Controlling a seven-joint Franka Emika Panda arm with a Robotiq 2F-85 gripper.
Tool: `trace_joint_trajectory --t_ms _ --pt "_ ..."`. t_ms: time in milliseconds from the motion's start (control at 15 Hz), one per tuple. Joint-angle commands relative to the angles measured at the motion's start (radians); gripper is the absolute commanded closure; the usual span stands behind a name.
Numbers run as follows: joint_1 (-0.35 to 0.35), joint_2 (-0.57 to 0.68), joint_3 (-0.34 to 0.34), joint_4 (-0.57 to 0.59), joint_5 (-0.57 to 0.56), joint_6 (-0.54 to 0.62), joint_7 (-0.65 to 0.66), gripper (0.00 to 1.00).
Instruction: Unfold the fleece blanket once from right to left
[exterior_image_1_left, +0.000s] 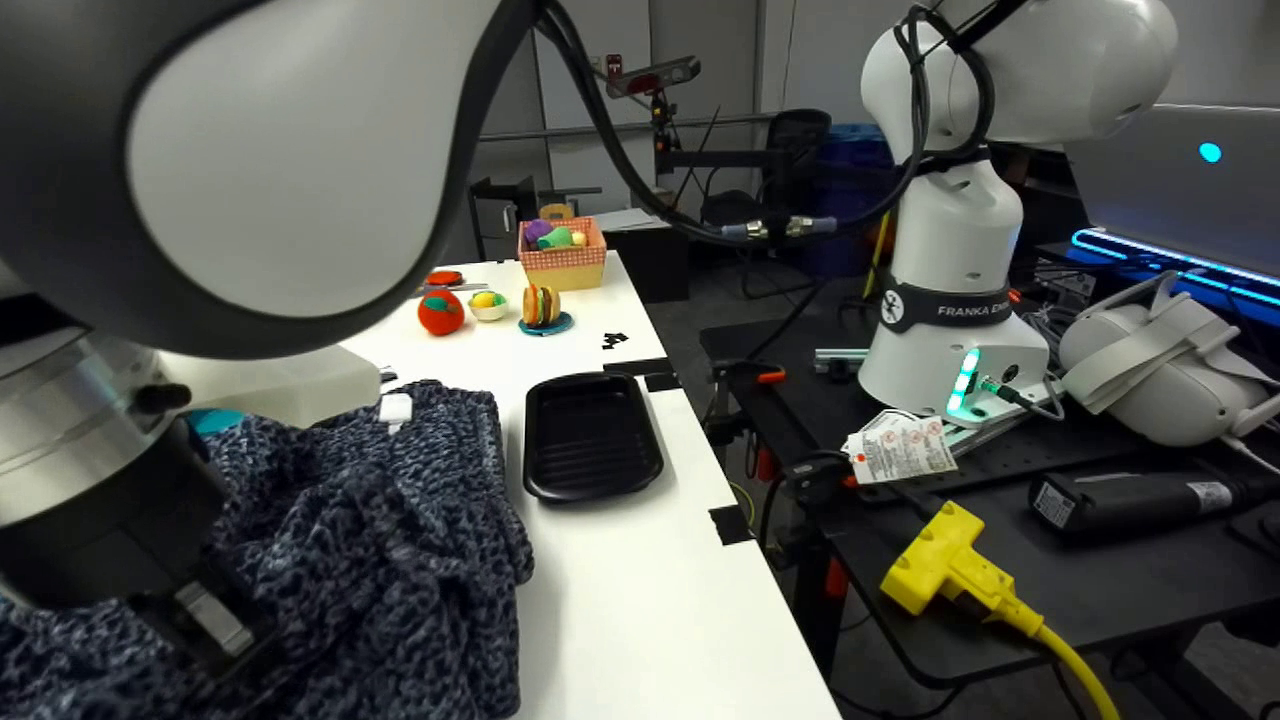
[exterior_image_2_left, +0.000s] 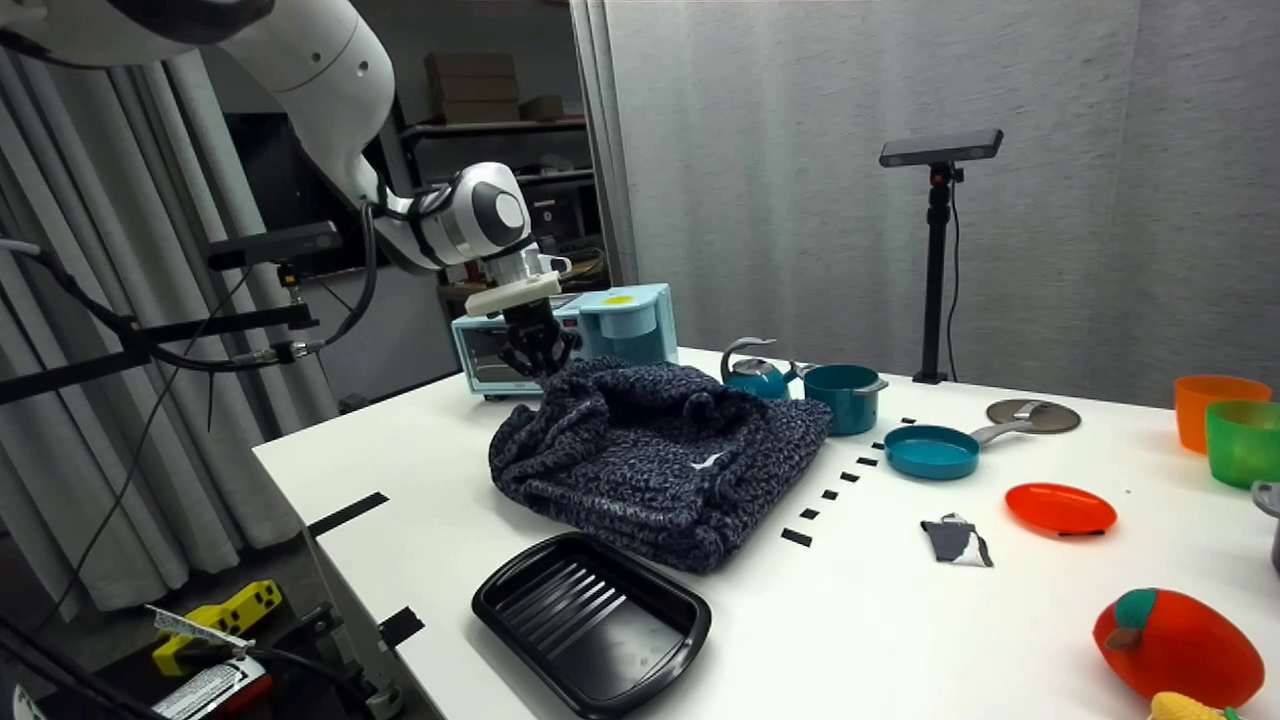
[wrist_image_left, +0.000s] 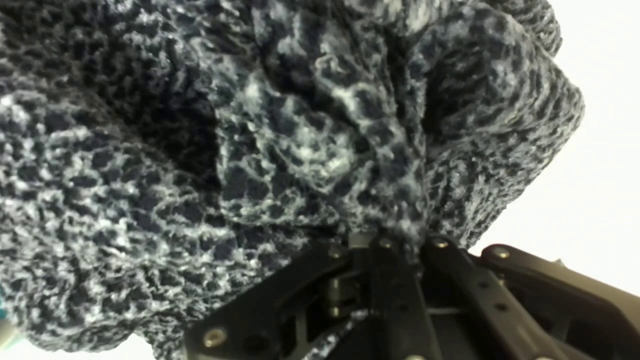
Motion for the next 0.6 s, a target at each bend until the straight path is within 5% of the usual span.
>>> trace_joint_trajectory --t_ms 0,67,133,533 --pt "0.022 0.01 0.014 0.031 -0.011 -0.062 -0.046 0.98" --pt "0.027 0.011 0.013 0.032 -0.014 -0.064 -0.045 0.98" --pt "0.026 0.014 0.016 0.034 -0.008 -0.069 -0.049 0.7" --pt "0.015 0.017 0.019 0.042 0.005 -0.088 -0.086 0.31"
